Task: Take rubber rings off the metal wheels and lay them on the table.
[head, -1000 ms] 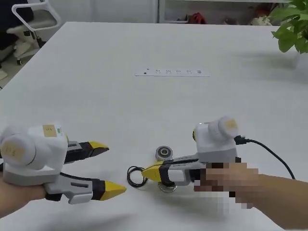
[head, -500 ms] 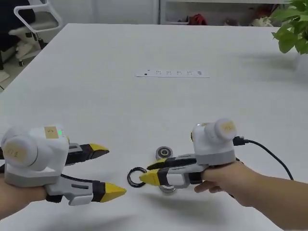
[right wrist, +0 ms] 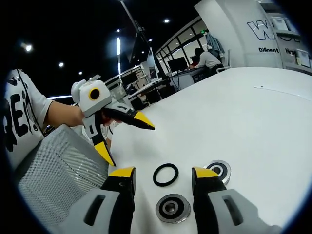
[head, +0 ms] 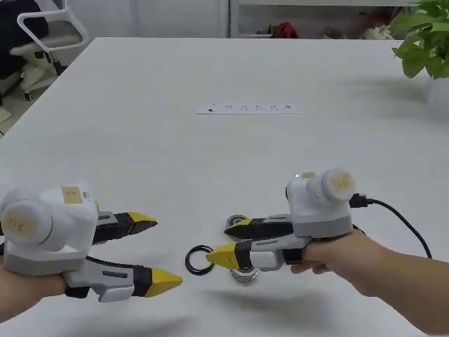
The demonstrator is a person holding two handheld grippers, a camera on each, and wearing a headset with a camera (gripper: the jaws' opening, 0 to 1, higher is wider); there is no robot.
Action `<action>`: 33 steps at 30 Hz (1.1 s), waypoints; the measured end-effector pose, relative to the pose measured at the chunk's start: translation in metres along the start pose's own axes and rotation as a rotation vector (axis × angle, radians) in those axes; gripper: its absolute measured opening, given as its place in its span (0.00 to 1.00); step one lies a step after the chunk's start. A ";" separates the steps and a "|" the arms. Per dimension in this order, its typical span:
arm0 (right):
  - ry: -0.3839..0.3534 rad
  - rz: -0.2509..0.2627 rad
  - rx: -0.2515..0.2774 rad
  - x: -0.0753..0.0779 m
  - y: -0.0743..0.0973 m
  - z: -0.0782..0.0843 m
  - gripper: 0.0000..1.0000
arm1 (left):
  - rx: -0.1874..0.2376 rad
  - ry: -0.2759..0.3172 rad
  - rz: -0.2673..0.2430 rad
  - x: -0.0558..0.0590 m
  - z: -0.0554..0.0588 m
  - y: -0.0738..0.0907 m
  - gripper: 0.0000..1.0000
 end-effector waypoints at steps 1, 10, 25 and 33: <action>-0.001 0.007 0.008 0.002 0.003 -0.001 0.44 | 0.000 0.001 0.001 0.000 0.000 0.000 0.64; 0.053 0.078 0.055 0.008 0.026 -0.008 0.52 | 0.030 0.009 0.005 0.001 -0.006 0.002 0.65; 0.138 0.153 0.102 0.008 0.057 -0.004 0.63 | 0.035 0.004 -0.015 0.004 -0.006 0.010 0.68; 0.189 0.183 0.089 0.008 0.071 0.007 0.67 | 0.052 0.006 -0.038 0.006 -0.009 0.016 0.72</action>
Point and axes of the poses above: the centre of the closed fingertips' face, and the gripper's own axes: y roughly backward along the fingers, x roughly to its right, z roughly out of its underside, the point moved 7 cm from there along y, roughly backward along the fingers, and after that the axes turned 10 degrees about z, right-handed, at the moved point
